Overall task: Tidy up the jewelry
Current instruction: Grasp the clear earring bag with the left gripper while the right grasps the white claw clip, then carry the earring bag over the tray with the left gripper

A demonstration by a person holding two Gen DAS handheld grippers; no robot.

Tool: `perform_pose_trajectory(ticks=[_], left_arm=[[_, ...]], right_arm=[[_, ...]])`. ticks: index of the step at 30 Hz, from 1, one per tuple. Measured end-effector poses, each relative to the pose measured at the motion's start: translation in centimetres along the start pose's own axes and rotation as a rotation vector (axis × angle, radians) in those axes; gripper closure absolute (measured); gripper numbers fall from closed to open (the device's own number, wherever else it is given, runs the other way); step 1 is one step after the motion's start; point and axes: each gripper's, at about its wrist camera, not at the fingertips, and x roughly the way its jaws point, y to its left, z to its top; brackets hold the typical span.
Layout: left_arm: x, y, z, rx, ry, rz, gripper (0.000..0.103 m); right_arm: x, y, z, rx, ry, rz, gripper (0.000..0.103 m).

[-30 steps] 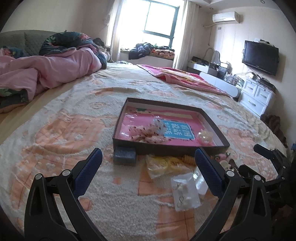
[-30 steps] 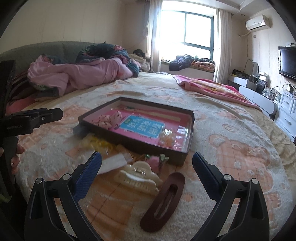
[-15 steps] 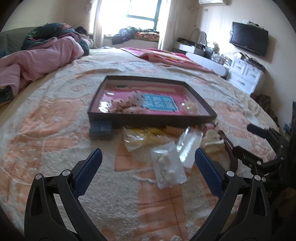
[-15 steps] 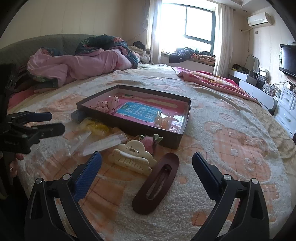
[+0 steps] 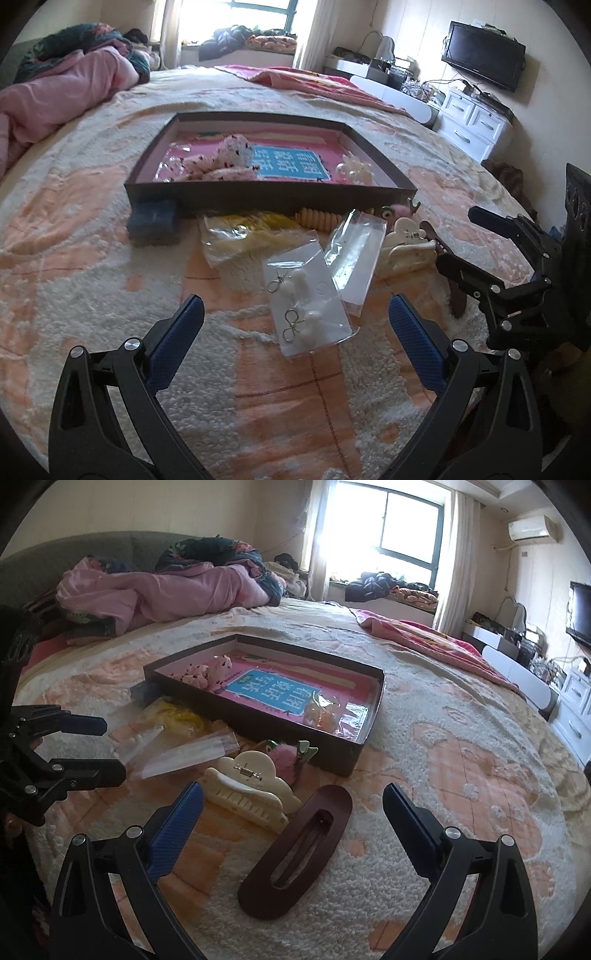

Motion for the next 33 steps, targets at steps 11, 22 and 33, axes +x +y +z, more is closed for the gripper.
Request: perform_pose_trajectory(ticks=[11, 22, 33], left_arm=[[1.8, 1.2, -0.1, -0.077, 0.053, -0.076, 0.033], [2.0, 0.9, 0.0, -0.065, 0.069, -0.074, 0.062], [0.5, 1.4, 0.5, -0.086, 0.028, -0.068, 0.064]], right_arm=[[2.3, 1.3, 0.5, -0.106, 0.033, 0.037, 0.027], [4.3, 1.4, 0.8, -0.072, 0.080, 0.131, 0.048], [2.8, 2.0, 0.7, -0.062, 0.044, 0.204, 0.080]])
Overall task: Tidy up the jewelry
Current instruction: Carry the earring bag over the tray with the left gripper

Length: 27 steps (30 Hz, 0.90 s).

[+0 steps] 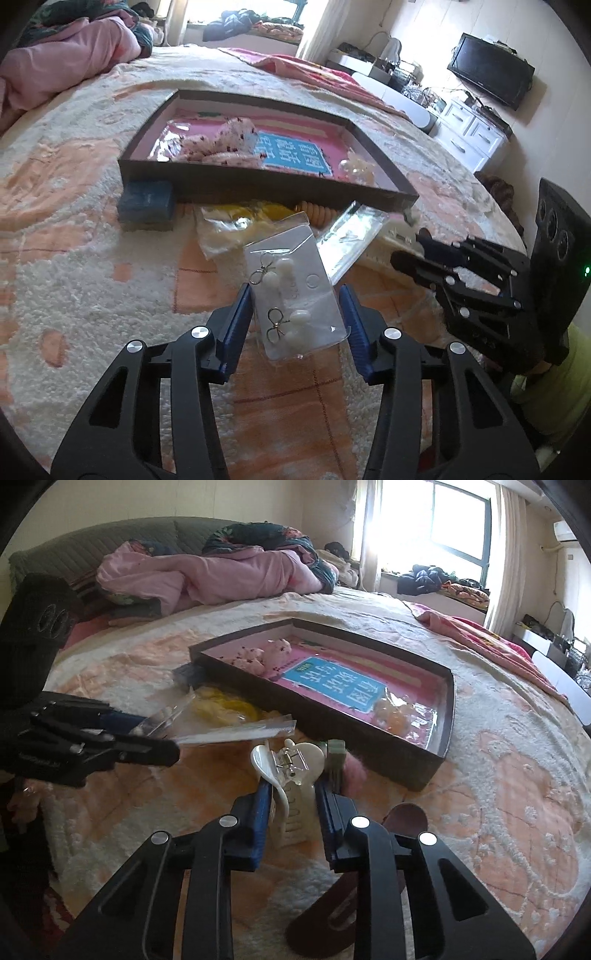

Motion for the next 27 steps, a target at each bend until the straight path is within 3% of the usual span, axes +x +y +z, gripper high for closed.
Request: perform_pose_trajectory(ticks=[13, 27], left_arm=[[-1.4, -0.3, 0.7, 0.011, -0.047, -0.001, 0.068], [-2.6, -1.8, 2.1, 0.063, -0.111, -0.001, 0.068]], right_arm=[[-2.5, -0.4, -0.5, 0.116, -0.028, 0.074, 0.080], [-4.7, -2.9, -0.1, 0.192, -0.088, 0.009, 0.080]])
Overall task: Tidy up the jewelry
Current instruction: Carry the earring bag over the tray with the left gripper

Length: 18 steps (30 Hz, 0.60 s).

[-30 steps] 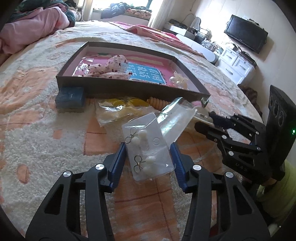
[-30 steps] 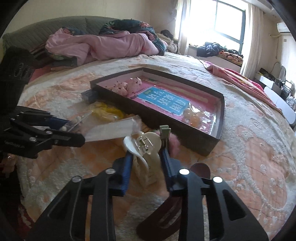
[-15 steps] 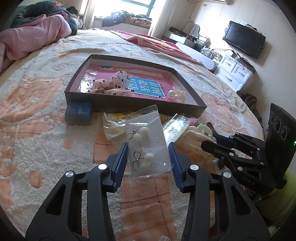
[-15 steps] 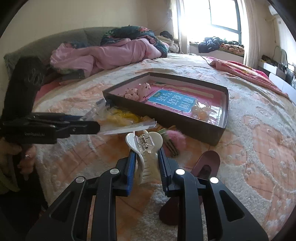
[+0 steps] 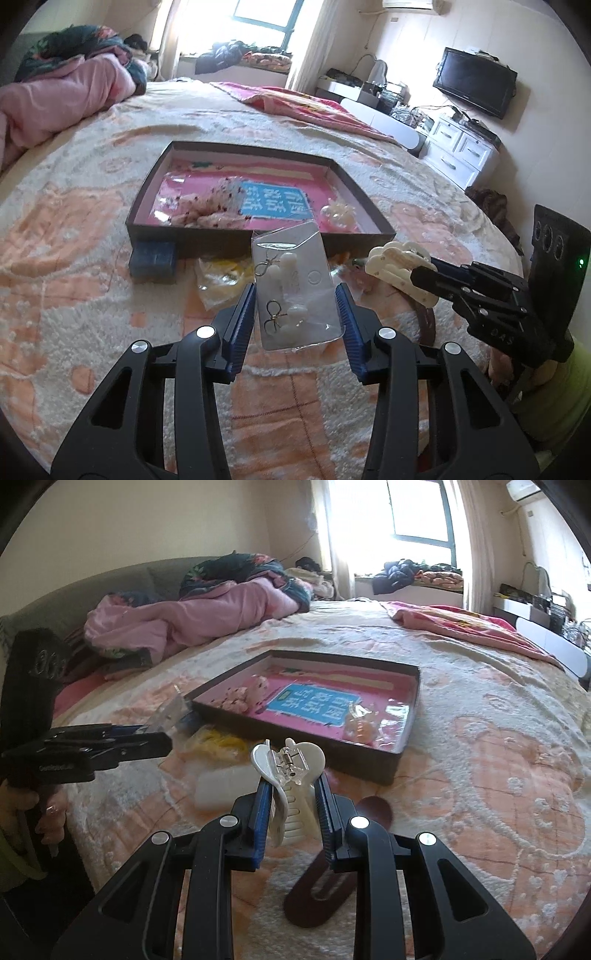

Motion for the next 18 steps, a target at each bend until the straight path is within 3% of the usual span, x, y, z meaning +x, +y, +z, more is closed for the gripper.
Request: perform_pose_trajectory(ticks=[18], left_arm=[[2.7, -2.0, 2.8, 0.072, 0.006, -0.011, 0.068]], right_arm=[[-0.4, -2.9, 1.5, 0.071, -0.042, -0.081, 0.080]])
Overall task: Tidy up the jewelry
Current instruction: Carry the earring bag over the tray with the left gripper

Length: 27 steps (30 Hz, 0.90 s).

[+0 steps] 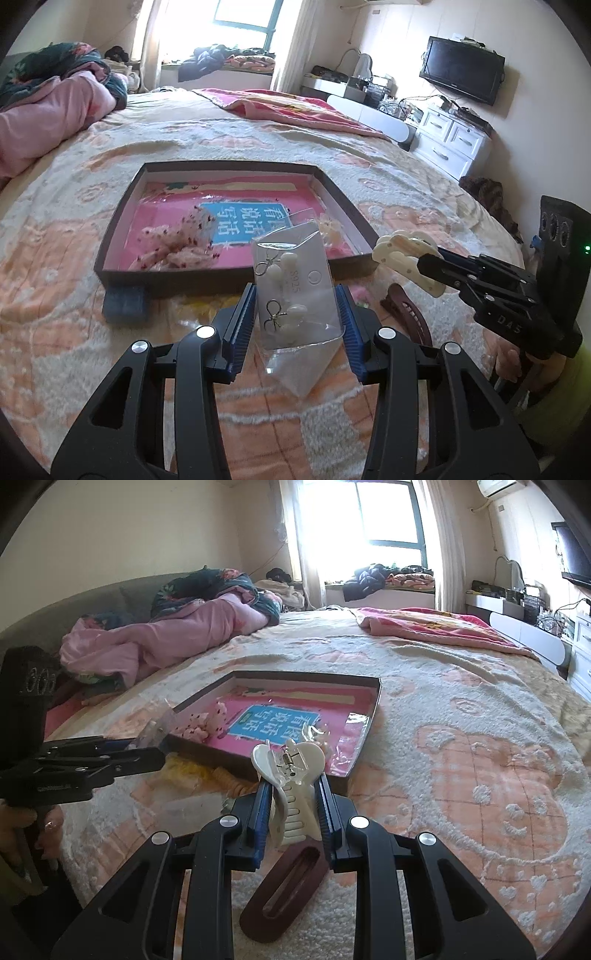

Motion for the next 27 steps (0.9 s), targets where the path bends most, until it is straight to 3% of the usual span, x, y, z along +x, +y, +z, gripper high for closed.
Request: perform_pose_trajectory(ticks=[15, 27], left_arm=[[3.2, 0.9, 3.0, 0.024, 0.006, 0.033, 0.068], [6.6, 3.2, 5.0, 0.019, 0.041, 0.080, 0.068]], right_arm=[[1.4, -0.9, 2.3, 0.012, -0.004, -0.031, 0.080], [4.8, -1.3, 4.6, -0.010, 0.016, -0.041, 0.080]])
